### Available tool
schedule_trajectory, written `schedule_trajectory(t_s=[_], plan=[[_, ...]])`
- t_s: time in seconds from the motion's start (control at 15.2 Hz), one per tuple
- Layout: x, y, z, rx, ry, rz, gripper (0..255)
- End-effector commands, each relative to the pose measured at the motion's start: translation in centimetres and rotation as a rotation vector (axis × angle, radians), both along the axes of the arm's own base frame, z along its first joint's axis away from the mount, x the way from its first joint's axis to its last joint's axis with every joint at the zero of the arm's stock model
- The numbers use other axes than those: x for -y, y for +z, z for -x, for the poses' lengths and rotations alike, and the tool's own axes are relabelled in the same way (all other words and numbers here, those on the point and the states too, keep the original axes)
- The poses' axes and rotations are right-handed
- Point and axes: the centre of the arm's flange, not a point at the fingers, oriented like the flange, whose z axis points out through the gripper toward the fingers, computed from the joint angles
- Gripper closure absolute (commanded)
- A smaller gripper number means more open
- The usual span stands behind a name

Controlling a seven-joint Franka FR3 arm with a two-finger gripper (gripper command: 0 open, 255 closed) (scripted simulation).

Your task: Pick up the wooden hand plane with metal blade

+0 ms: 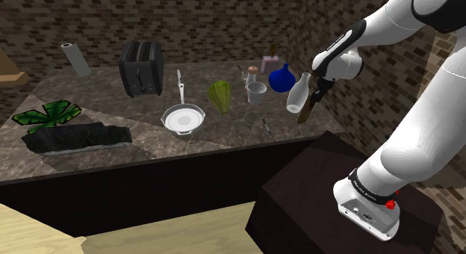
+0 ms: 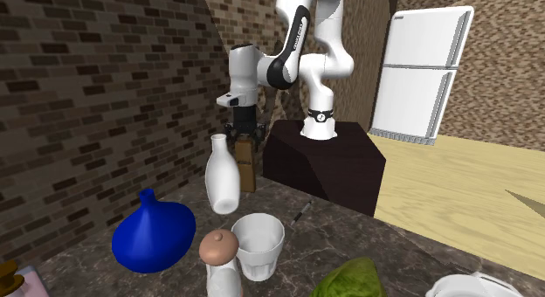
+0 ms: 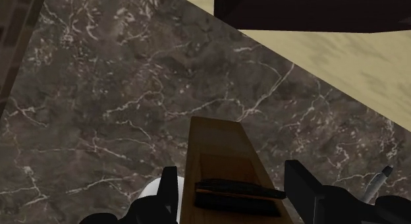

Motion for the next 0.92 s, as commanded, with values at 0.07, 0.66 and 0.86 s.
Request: schedule_trajectory(t_s=[0.07,0.66,0.86], plan=[[0.0,-0.1,0.0,-0.001,-0.001,0.0,255],[0.0,1.5,0.0,-0.001,-0.001,0.0,255],[0.0,3.1,0.0,-0.001,-0.001,0.0,255]])
